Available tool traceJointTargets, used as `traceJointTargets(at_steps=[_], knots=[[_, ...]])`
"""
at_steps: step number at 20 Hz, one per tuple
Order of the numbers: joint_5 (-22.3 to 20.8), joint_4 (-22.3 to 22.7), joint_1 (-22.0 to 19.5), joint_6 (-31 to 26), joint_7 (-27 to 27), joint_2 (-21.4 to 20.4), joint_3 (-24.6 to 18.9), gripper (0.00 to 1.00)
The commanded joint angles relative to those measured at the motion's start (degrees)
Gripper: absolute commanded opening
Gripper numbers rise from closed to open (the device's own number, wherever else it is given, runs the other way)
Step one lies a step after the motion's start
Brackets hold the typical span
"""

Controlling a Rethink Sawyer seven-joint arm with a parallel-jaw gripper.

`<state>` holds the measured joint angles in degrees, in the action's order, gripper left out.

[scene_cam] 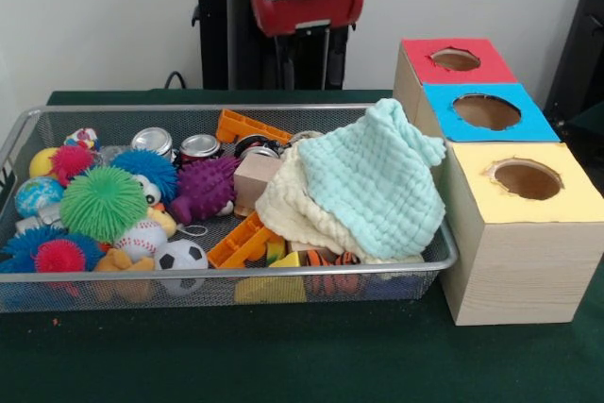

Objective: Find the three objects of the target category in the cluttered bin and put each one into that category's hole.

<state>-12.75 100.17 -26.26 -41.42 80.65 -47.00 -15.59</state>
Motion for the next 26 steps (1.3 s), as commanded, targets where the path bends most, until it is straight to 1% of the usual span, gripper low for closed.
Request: traceJointTargets(at_steps=[1, 4, 5, 6, 7, 9, 10, 12, 13, 14, 15, 16, 19, 20, 21, 22, 23, 25, 26], knots=[[4.44, -0.57, 3.54, 6.44, 13.32, -0.22, -1.17, 1.00], [4.51, -2.24, 4.85, 8.92, 13.17, -0.39, -0.22, 1.00], [4.43, -1.21, 4.59, 11.56, 12.94, -0.86, -0.19, 1.00], [4.43, -1.01, 4.93, 12.16, 13.04, -0.84, 0.29, 1.00], [4.19, 0.03, 4.64, 13.91, 12.54, -0.96, 0.33, 1.00], [3.29, 0.92, 4.62, 16.58, 12.24, 0.58, 1.07, 1.00], [1.32, 0.73, 4.99, 17.93, 11.51, 2.35, 2.30, 1.00], [-3.64, -0.97, 7.03, 20.37, 10.50, 7.13, 6.15, 1.00], [-5.44, -2.36, 8.37, 20.77, 10.50, 8.73, 8.33, 1.00], [-6.86, -3.58, 9.80, 20.72, 10.54, 9.76, 10.44, 1.00], [-7.98, -4.86, 11.21, 19.51, 10.44, 10.33, 12.41, 1.00], [-8.57, -5.34, 12.26, 19.87, 10.48, 10.57, 13.91, 1.00], [-8.50, -6.25, 13.17, 20.53, 10.23, 12.02, 15.84, 1.00], [-7.69, -6.03, 12.90, 20.00, 10.21, 12.68, 15.58, 1.00], [-6.80, -6.78, 12.36, 18.91, 9.81, 14.11, 14.99, 1.00], [-6.01, -6.61, 11.90, 18.67, 9.74, 15.12, 14.42, 1.00], [-5.66, -7.25, 11.43, 19.18, 9.30, 16.62, 13.68, 1.00], [-3.66, -7.65, 10.43, 19.61, 9.93, 19.31, 12.25, 1.00], [-3.19, -7.70, 9.61, 21.07, 9.79, 20.84, 11.16, 1.00]])
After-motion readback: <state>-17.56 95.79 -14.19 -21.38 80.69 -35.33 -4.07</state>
